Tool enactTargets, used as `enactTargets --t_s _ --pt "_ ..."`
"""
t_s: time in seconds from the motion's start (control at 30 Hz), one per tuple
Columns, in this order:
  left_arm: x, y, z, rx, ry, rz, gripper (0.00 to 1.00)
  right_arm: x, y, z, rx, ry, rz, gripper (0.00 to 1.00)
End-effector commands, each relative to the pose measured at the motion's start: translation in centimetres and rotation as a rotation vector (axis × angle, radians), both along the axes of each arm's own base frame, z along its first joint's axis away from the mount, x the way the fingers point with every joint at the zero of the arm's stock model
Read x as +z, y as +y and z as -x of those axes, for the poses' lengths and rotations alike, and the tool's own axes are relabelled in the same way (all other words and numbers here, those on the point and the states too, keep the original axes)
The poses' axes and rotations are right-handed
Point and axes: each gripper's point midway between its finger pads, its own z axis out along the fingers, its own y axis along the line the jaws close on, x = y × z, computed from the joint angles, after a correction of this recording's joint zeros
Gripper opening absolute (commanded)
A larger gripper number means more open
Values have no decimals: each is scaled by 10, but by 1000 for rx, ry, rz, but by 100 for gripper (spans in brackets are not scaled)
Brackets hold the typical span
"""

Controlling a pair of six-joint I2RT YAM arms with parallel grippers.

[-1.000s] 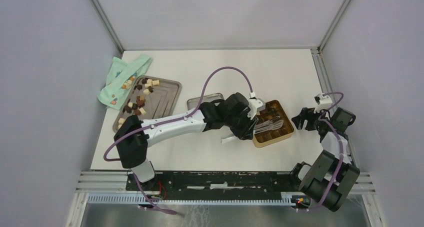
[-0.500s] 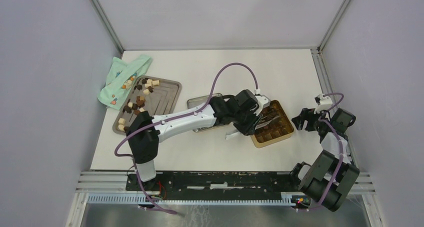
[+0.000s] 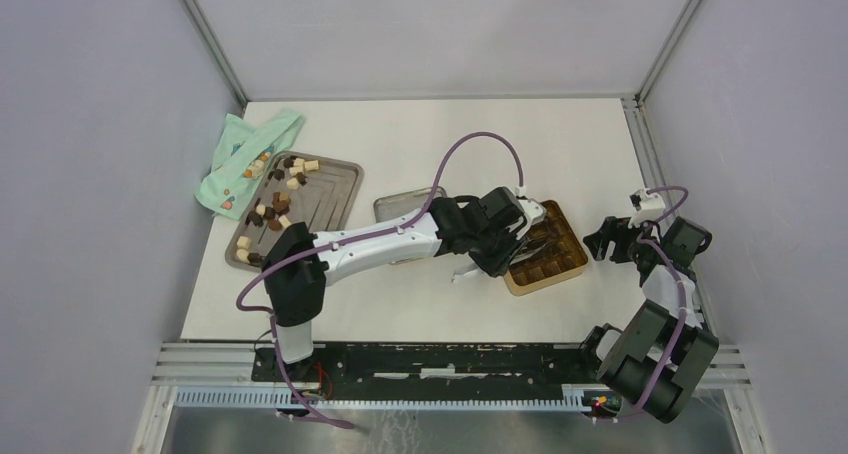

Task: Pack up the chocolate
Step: Place the fake chocolate in the packing box, then pick up the fake chocolate from the plate.

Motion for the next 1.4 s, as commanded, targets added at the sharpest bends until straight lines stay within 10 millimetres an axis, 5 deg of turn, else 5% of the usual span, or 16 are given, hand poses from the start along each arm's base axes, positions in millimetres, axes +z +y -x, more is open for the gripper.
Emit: enactTargets --t_s 0.0,0.67,0.93,1.13,1.37 --pt "28 -15 -9 -47 -93 57 35 8 -2 -4 4 -44 10 78" --pt "32 -16 -8 -19 -82 78 43 8 -2 -3 5 -50 7 77" --pt "83 -10 -15 54 -153 216 41 10 -1 -3 9 -57 5 78" --pt "109 40 -37 233 -147 270 41 10 0 -3 15 -61 -1 78" --pt "116 172 -80 608 -145 278 41 11 4 -3 32 -68 -19 78"
